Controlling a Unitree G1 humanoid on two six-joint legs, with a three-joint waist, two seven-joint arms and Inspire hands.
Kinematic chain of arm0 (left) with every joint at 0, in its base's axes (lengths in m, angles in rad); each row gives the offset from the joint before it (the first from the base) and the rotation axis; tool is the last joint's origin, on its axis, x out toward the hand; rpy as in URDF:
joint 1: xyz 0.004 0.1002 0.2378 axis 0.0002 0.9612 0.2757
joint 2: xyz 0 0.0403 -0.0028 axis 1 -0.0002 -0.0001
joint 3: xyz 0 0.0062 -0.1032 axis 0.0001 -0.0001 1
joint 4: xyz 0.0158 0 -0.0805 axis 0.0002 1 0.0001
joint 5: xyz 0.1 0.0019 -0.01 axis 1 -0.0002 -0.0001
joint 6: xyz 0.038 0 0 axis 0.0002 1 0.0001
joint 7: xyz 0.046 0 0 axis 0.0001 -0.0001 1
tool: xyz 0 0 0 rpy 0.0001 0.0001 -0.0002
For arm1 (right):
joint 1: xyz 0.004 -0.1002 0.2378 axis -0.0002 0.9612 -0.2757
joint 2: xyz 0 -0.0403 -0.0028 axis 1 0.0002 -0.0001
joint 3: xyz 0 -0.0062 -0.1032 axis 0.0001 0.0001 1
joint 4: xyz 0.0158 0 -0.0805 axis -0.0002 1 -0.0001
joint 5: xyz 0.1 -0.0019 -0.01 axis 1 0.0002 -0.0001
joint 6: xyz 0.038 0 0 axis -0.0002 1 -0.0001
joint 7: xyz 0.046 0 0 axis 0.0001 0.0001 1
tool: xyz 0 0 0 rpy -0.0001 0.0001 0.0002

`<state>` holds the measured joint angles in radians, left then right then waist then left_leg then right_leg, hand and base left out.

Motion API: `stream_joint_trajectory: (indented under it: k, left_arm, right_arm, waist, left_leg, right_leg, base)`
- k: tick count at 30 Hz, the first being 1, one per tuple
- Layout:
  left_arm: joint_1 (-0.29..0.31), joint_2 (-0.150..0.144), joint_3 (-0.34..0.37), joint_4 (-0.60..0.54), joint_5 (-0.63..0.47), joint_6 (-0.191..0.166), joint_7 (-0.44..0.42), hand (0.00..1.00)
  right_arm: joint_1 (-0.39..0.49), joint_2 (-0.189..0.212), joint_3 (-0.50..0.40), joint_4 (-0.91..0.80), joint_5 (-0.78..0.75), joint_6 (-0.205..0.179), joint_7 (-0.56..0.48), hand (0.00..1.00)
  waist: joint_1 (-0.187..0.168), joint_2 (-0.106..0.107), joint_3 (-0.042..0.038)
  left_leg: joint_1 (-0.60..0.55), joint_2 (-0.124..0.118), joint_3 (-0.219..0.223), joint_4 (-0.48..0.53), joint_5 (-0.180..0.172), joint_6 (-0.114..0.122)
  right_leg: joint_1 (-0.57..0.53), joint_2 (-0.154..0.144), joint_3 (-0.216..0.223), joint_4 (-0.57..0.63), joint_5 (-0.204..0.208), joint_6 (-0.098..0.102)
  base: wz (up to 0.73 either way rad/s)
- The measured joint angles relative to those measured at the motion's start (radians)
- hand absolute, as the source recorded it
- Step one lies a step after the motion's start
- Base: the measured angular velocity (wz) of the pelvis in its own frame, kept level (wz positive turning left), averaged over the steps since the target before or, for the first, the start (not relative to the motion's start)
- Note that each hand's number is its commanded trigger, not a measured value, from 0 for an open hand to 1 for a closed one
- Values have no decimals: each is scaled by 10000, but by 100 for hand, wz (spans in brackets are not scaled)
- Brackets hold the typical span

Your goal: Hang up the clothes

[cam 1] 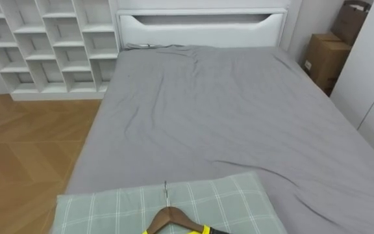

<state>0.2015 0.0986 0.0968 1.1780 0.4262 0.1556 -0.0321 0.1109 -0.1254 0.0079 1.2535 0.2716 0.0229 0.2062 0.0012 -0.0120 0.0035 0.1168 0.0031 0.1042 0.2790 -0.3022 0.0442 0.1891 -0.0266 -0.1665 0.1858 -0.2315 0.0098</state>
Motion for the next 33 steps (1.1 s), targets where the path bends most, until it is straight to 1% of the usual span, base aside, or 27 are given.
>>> stream_joint_trajectory:
  k: [4,6,9,13,17,19,22,26,29,30,33]
  left_arm:
    - [-23,4,131,-26,55,-41,536,0]
    - [-34,30,333,-27,50,-40,1013,0]
    - [-23,52,584,-28,43,-38,1452,0]
    - [3,68,821,-37,17,-64,1804,0]
    - [55,71,1047,-31,-9,-104,2242,0]
    - [49,73,1317,-31,0,-120,2480,0]
    - [46,122,1488,-31,-3,-138,2982,0]
    - [39,298,1576,-313,12,-186,3676,0]
    - [33,444,1665,-505,149,-468,4324,0]
    - [44,480,1766,-643,210,-528,4560,0]
    - [87,571,1801,-1102,221,-534,5025,0]
  right_arm:
    - [-1,31,-5,10,0,2,-189,0]
    - [-30,35,-24,134,1,4,-232,0]
    - [-55,43,-28,165,1,7,-309,0]
    - [-76,40,-122,172,-6,33,-327,0]
    - [-119,28,-314,229,-6,210,-334,0]
    - [-131,11,-371,296,-14,216,-340,0]
    - [-118,-44,-442,308,-21,214,-359,0]
    - [-108,-164,-514,304,-20,219,-423,0]
    - [-81,-358,-529,297,-90,214,-427,0]
    - [-50,-422,-574,289,-107,213,-436,0]
    - [-6,-590,-737,284,-258,213,-458,0]
  waist:
    - [-5,11,3]
    - [-53,15,3]
    - [-152,32,9]
    - [-235,49,9]
    - [-234,77,5]
    - [-232,103,3]
    - [-243,205,4]
    - [-264,382,-1]
    - [-273,510,0]
    - [-273,528,0]
    - [-272,512,-10]
  left_leg:
    - [1,-8,-15,57,0,0]
    - [18,-12,-73,60,1,1]
    - [75,-17,-151,55,1,1]
    - [125,-16,-224,-44,0,-1]
    - [144,-22,-237,-54,0,-1]
    - [162,-27,-251,-58,0,-1]
    - [161,-32,-259,-62,0,0]
    - [155,-103,-312,-47,8,5]
    - [177,-139,-319,-110,46,28]
    - [176,-146,-315,-129,49,31]
    - [176,-156,-325,-146,51,34]
  right_leg:
    - [69,-15,-56,-10,0,0]
    - [109,-15,-93,-12,0,1]
    - [194,-12,-140,-11,0,1]
    - [203,-4,-168,4,0,0]
    - [200,5,-169,-2,0,0]
    - [190,-1,-221,-11,0,0]
    - [192,-5,-236,-30,0,0]
    - [190,-16,-283,-4,1,0]
    - [174,-42,-261,1,0,0]
    - [161,-48,-257,-1,0,1]
    - [171,-52,-269,-4,0,1]
  base:
    - [5]
    - [6]
    - [9]
    - [1]
    - [0]
    - [0]
    - [0]
    - [3]
    - [0]
    - [0]
    - [0]
